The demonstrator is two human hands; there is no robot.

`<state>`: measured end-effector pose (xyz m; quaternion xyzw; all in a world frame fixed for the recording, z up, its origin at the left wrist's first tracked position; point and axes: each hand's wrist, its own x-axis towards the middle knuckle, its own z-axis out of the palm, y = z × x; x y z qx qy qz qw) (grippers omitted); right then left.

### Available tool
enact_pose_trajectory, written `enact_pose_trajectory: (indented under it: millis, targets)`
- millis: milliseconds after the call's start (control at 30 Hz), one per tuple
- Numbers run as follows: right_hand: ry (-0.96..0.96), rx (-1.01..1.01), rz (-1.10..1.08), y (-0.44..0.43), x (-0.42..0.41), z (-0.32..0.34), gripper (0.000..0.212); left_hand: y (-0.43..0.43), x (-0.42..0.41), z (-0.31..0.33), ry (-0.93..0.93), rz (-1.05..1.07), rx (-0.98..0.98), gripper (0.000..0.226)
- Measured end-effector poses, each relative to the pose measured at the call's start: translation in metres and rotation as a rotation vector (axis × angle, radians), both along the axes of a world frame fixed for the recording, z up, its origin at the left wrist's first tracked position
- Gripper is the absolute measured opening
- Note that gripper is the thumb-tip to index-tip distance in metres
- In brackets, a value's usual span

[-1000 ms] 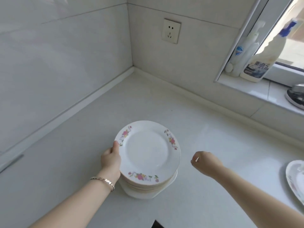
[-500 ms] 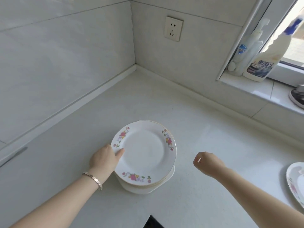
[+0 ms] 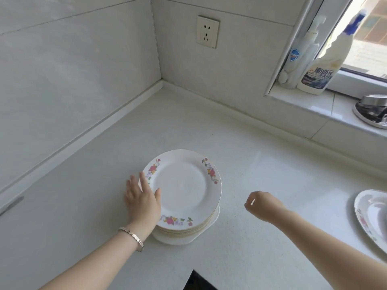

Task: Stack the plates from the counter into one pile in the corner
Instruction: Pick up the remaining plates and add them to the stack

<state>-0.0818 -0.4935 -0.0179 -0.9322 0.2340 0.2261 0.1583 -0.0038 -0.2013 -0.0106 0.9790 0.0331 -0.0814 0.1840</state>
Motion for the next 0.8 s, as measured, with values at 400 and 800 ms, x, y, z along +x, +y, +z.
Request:
enact_pose_trajectory:
  millis: [400,800]
  targets:
    - [-0.034,0.022,-0.354,-0.051,-0.098,0.015,0.022,-0.181,-0.025,0.052,0.228,-0.917,0.083,0.026]
    - [-0.098,0.005,-0.714,-0.187,-0.317,0.025,0.020,-0.349,-0.192,0.001,0.498,-1.061,0.103,0.021]
